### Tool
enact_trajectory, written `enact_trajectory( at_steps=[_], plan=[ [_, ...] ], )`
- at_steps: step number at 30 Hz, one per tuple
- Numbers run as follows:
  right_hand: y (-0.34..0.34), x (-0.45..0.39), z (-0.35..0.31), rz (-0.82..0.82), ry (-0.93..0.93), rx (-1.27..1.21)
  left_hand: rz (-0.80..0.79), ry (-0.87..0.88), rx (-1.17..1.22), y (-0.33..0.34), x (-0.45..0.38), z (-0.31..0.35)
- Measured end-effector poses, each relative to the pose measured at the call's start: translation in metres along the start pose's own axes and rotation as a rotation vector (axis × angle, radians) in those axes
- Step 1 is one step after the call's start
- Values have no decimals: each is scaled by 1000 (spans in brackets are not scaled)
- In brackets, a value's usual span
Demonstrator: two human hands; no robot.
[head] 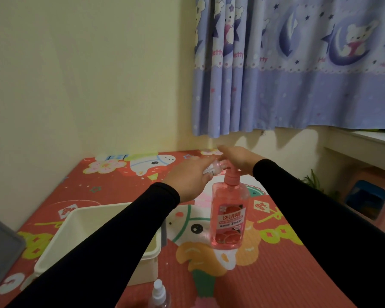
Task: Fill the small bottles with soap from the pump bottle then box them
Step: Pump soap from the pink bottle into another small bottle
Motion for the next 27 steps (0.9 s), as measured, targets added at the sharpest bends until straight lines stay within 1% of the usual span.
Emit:
enact_trajectory(
  at_steps=[3, 7, 10, 13, 15, 17, 19, 21, 23, 27],
  plan=[
    [13, 0, 8, -40, 29, -86, -16, 14, 17, 9, 3, -2],
    [10, -9, 15, -55, 8, -68, -21, 17, 15, 9, 4, 0],
    [2, 11, -3, -8, 15, -3, -3, 14, 11, 3, 1, 1],
    [-5, 11, -9, -12, -3, 31, 33, 21, -1, -4, -3, 0],
    [-6, 6, -7, 17, -9, -12, 22, 25, -4, -3, -1, 1],
    [3, 4, 0, -3, -12, -91, 7, 23, 9, 2, 2, 2],
    [9, 3, 4, -17, -17, -117, 4, 31, 30, 6, 5, 2],
    [11, 3, 9, -11, 6, -108, -19, 28, 32, 10, 5, 2],
    [7, 5, 7, 14, -19, -91, -30, 19, 29, 9, 4, 2],
    [-5, 7, -7, 24, -32, 7, -2, 7, 14, -1, 1, 2]
  ],
)
Point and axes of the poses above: each hand's wrist, its own x-axis away from the middle knuckle, its own y-axis out of the palm, z = x × y, the point moved 8 cm from there along -x, towards the middle knuckle, and after that the axes turned 8 degrees about -x, right-handed, at the moved point
